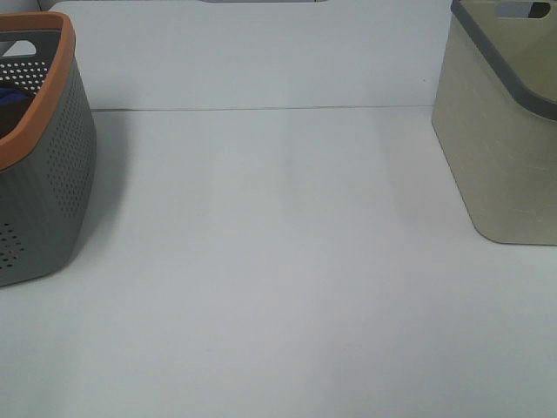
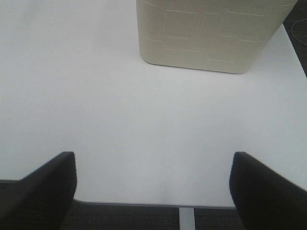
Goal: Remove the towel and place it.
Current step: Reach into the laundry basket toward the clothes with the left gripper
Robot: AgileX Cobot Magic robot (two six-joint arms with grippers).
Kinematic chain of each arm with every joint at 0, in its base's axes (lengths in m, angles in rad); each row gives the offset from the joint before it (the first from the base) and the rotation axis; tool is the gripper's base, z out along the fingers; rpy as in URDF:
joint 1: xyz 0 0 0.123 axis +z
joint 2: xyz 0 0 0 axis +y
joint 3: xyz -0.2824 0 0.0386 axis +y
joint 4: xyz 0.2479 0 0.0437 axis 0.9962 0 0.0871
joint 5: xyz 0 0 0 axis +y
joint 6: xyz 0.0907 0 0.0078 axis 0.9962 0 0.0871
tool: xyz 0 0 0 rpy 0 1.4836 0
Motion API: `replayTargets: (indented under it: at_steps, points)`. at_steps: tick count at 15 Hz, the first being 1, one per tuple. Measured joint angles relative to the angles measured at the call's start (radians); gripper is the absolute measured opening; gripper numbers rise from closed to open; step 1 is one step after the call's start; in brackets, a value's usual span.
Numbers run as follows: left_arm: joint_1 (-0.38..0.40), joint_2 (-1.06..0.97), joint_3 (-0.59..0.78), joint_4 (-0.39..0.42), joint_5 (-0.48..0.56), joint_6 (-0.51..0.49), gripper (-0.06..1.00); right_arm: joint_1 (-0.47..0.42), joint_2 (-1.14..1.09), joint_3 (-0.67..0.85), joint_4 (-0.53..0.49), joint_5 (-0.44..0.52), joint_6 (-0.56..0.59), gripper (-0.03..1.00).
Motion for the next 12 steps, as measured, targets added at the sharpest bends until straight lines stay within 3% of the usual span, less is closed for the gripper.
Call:
replayTargets:
  at_steps: [12]
  points:
    - [0.000,0.000,0.000,0.001,0.000,0.000,0.99,0.000,0.000,0.000,0.000,0.000,0.000,0.85]
